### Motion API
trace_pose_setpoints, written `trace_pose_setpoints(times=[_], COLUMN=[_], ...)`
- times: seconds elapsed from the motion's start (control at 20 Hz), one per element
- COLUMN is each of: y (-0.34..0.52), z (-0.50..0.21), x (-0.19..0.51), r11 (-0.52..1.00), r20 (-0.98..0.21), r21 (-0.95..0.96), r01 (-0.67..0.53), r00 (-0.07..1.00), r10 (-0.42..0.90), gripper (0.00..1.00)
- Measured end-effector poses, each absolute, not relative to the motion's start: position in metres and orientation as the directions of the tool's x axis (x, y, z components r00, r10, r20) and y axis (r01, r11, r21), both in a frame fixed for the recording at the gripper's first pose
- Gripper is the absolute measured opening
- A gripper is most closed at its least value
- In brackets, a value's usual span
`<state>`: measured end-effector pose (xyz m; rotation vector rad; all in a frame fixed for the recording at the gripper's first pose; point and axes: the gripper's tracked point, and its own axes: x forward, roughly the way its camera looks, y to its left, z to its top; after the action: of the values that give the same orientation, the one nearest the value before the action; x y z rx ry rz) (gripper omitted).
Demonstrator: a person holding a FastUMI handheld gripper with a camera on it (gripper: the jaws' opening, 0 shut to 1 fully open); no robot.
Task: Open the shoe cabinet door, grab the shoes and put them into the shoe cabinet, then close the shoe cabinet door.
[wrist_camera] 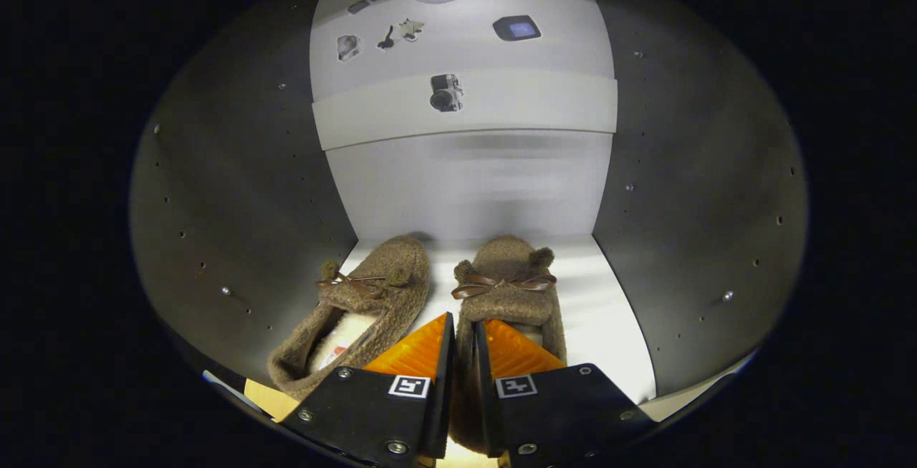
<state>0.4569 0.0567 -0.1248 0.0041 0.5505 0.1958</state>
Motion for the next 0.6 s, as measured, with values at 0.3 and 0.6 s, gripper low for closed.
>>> trace_pose_setpoints(times=[0.3, 0.6], y=[0.046, 0.049], z=[-0.085, -0.050], x=[0.416, 0.351], r11=[0.985, 0.991], r20=[-0.442, -0.348], r21=[0.030, 0.036], r01=[-0.170, -0.133], r00=[0.882, 0.927], r10=[0.166, 0.137], gripper=[0.19, 0.19])
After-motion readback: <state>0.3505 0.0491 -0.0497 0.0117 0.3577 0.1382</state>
